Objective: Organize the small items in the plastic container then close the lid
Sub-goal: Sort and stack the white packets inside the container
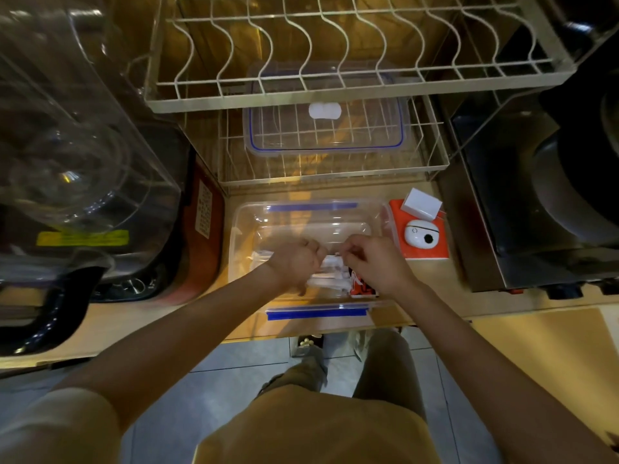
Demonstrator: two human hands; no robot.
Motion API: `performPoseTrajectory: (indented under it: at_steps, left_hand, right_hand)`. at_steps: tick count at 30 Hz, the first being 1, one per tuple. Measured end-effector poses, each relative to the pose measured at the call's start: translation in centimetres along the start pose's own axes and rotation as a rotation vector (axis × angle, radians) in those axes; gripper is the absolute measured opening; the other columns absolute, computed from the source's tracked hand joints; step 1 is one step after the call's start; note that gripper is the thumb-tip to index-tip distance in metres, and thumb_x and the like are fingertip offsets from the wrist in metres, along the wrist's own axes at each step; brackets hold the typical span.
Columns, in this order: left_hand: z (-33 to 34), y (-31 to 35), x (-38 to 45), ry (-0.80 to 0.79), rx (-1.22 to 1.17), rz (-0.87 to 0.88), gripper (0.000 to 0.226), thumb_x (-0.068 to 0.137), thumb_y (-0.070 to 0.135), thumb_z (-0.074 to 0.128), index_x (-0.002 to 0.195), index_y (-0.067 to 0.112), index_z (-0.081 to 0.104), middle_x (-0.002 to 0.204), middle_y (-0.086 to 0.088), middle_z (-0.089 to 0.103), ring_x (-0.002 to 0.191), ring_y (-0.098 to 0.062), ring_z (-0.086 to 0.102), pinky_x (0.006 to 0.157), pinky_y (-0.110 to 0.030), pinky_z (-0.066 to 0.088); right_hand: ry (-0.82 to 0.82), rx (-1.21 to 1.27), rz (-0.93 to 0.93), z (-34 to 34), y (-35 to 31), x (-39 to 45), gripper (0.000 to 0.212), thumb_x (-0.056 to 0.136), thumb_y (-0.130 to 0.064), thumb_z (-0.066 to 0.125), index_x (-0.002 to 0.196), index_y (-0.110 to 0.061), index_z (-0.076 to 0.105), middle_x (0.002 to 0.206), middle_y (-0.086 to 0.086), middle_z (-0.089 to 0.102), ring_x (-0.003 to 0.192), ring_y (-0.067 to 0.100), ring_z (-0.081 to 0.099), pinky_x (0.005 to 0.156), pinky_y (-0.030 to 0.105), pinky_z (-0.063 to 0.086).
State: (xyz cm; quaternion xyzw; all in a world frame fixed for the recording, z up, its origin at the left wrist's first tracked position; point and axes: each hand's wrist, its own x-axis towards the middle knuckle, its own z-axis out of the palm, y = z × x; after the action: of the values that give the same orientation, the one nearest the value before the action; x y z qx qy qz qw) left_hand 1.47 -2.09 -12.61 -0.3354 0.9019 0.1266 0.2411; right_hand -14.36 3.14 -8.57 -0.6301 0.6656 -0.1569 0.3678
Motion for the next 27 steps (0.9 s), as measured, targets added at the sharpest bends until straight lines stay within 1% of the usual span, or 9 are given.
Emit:
performPoseTrajectory:
  at_steps: [3,6,9,13,15,18,22,24,27]
  left_hand:
    - [0.5,-0.3,0.3,0.05,0.02,0.004,0.055,0.079,0.016,0.064,0.126,0.004,0.038,0.127,-0.018,0.053,0.113,-0.032,0.052,0.085,-0.04,0.048]
    - [0.9,-0.6,0.5,0.106,-0.056,-0.032,0.047,0.083,0.016,0.058,0.125,0.006,0.04,0.123,-0.017,0.057,0.109,-0.032,0.055,0.087,-0.04,0.048]
    - [0.4,-0.7,0.5,0.183,-0.267,-0.106,0.04,0.083,0.021,0.059,0.12,0.01,0.048,0.116,-0.014,0.062,0.101,-0.029,0.059,0.082,-0.036,0.047]
    - [-1.4,-0.6,-0.6,0.351,-0.683,-0.167,0.038,0.075,0.014,0.066,0.112,0.009,0.058,0.107,-0.014,0.066,0.094,-0.028,0.06,0.073,-0.029,0.044]
    - [-2.6,-0.5,-1.3,0.432,-0.937,-0.16,0.038,0.073,0.007,0.067,0.111,0.007,0.061,0.108,-0.014,0.067,0.094,-0.024,0.061,0.072,-0.025,0.042]
    - [-3.7,-0.5,-2.1,0.423,-1.209,-0.172,0.032,0.075,0.004,0.066,0.106,0.011,0.063,0.101,-0.01,0.066,0.086,-0.016,0.06,0.066,-0.015,0.046]
    - [-4.2,-0.6,-2.7,0.351,-1.476,-0.023,0.032,0.078,-0.004,0.064,0.108,0.007,0.06,0.1,-0.01,0.065,0.093,-0.016,0.062,0.08,-0.025,0.05]
    - [-3.9,-0.6,-3.0,0.363,-1.511,0.053,0.031,0.079,-0.007,0.063,0.103,0.013,0.06,0.093,-0.001,0.064,0.088,-0.004,0.063,0.078,-0.018,0.052]
    - [-3.2,0.0,-3.2,0.418,-1.54,0.067,0.039,0.075,-0.014,0.062,0.085,0.024,0.06,0.075,0.013,0.069,0.078,0.007,0.064,0.07,-0.011,0.051]
  right_hand:
    - [0.013,-0.015,-0.003,-0.4,0.0,-0.4,0.015,0.089,-0.01,0.054,0.096,-0.009,0.067,0.09,0.002,0.072,0.077,0.011,0.061,0.061,0.01,0.038]
    - [0.028,-0.01,0.003,-0.7,0.1,-0.9,0.018,0.09,-0.012,0.054,0.102,-0.01,0.067,0.097,0.004,0.073,0.085,0.015,0.065,0.069,0.021,0.048]
    - [0.071,0.016,0.006,-0.9,-0.1,-1.6,0.016,0.089,-0.013,0.056,0.1,-0.011,0.067,0.095,0.006,0.074,0.086,0.019,0.067,0.078,0.035,0.055]
    - [0.11,0.096,0.01,-0.6,-0.2,-2.3,0.012,0.087,-0.016,0.059,0.095,-0.015,0.068,0.084,0.004,0.073,0.079,0.019,0.067,0.076,0.039,0.055]
    - [0.066,0.165,0.037,-0.4,-0.5,-2.3,0.01,0.085,-0.023,0.063,0.093,-0.019,0.067,0.083,-0.001,0.071,0.081,0.015,0.066,0.077,0.034,0.055]
    - [-0.057,0.4,0.135,0.0,-1.5,-1.8,0.032,0.078,-0.031,0.071,0.106,-0.024,0.058,0.098,-0.008,0.065,0.095,0.01,0.062,0.078,0.02,0.049]
    - [-0.049,0.719,0.148,0.5,-3.5,-0.5,0.059,0.072,-0.024,0.078,0.124,-0.029,0.05,0.102,-0.021,0.063,0.095,-0.007,0.06,0.067,0.006,0.049]
    - [-0.002,0.76,0.121,0.9,-4.4,0.5,0.05,0.071,-0.015,0.079,0.114,-0.025,0.057,0.086,-0.026,0.068,0.081,-0.017,0.062,0.059,-0.001,0.045]
    - [0.027,0.719,0.061,1.7,-5.5,1.3,0.024,0.072,-0.004,0.077,0.077,-0.026,0.066,0.057,-0.025,0.067,0.062,-0.018,0.062,0.053,-0.002,0.042]
